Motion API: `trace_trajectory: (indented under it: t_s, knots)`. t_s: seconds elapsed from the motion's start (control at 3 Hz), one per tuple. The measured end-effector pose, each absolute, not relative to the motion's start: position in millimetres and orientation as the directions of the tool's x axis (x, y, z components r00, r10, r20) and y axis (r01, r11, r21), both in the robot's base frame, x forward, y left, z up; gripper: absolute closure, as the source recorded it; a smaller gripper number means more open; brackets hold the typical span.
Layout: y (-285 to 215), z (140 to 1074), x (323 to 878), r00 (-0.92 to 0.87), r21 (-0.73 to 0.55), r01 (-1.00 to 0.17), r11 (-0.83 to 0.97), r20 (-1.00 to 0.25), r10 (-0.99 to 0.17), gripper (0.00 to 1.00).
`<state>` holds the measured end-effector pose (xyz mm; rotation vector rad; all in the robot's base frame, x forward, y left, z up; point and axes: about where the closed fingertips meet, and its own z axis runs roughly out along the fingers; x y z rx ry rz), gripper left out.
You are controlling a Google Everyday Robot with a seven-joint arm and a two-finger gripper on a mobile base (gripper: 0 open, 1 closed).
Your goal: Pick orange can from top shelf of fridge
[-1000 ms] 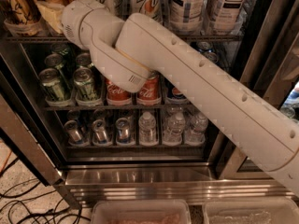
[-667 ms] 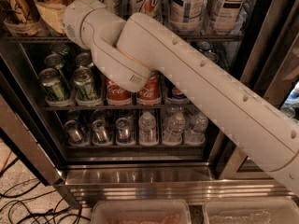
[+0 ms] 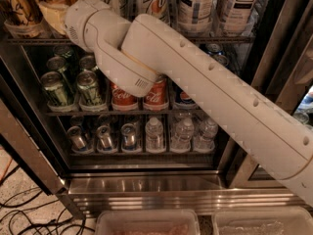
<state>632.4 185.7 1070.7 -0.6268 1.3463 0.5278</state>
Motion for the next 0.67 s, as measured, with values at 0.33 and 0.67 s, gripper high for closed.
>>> trace_trajectory:
  t_s: [0.33,0.67]
  knots:
    - [186.2,1072.7,631.0,0.168,-0.118,-0.678,0.726,-0.986,-0.004,1.0]
    - [186.1,1081.6,626.4,0.21,-0.139,-0.679,0.721,-0.978,0.009,1.0]
